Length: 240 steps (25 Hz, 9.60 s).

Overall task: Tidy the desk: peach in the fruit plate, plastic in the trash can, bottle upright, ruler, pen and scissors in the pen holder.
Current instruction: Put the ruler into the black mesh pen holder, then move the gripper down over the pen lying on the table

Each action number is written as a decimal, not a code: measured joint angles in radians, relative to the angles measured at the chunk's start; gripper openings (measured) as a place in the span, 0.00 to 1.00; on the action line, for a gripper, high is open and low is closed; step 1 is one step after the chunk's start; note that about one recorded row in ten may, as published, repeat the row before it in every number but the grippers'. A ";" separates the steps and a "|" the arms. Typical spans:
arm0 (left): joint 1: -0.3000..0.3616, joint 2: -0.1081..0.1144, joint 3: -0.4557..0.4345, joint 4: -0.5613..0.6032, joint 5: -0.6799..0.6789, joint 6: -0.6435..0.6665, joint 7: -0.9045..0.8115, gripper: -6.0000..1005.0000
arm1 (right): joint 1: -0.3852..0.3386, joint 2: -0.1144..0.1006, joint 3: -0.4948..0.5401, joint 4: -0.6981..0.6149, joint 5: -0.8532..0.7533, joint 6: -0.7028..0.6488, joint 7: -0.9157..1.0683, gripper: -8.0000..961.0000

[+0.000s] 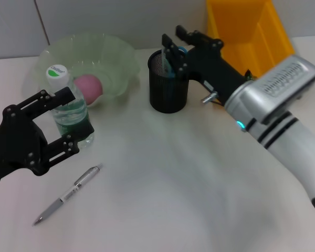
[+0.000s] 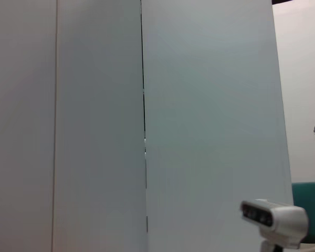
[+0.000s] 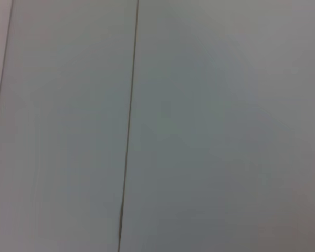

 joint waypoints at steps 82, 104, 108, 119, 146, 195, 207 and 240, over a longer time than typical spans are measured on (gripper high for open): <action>-0.179 -0.076 0.352 0.857 1.601 -0.133 -1.766 0.59 | -0.351 -0.015 -0.211 -0.879 -0.336 -0.715 0.899 0.84; -0.225 -0.078 0.382 0.804 1.612 -0.119 -1.776 0.47 | -0.354 -0.015 -0.211 -0.879 -0.335 -0.714 0.899 0.84; -0.230 -0.078 0.399 0.803 1.612 -0.120 -1.777 0.44 | -0.354 -0.015 -0.211 -0.878 -0.335 -0.714 0.899 0.84; -0.259 -0.080 0.405 0.778 1.606 -0.118 -1.777 0.22 | -0.354 -0.015 -0.211 -0.878 -0.337 -0.704 0.901 0.84; -0.196 -0.077 0.328 0.959 1.385 -0.201 -1.680 0.13 | -0.378 -0.026 -0.192 -0.747 -0.214 -0.734 0.942 0.84; -0.290 -0.083 0.407 0.763 1.399 -0.361 -1.576 0.39 | -0.433 -0.080 -0.037 -0.609 -0.175 -0.715 1.079 0.84; -0.315 -0.084 0.431 0.807 1.510 -0.235 -1.684 0.65 | -0.426 -0.075 -0.037 -0.616 -0.176 -0.711 1.077 0.84; -0.373 -0.084 0.511 0.707 1.523 -0.229 -1.713 0.65 | -0.427 -0.071 -0.063 -0.616 -0.179 -0.703 1.065 0.84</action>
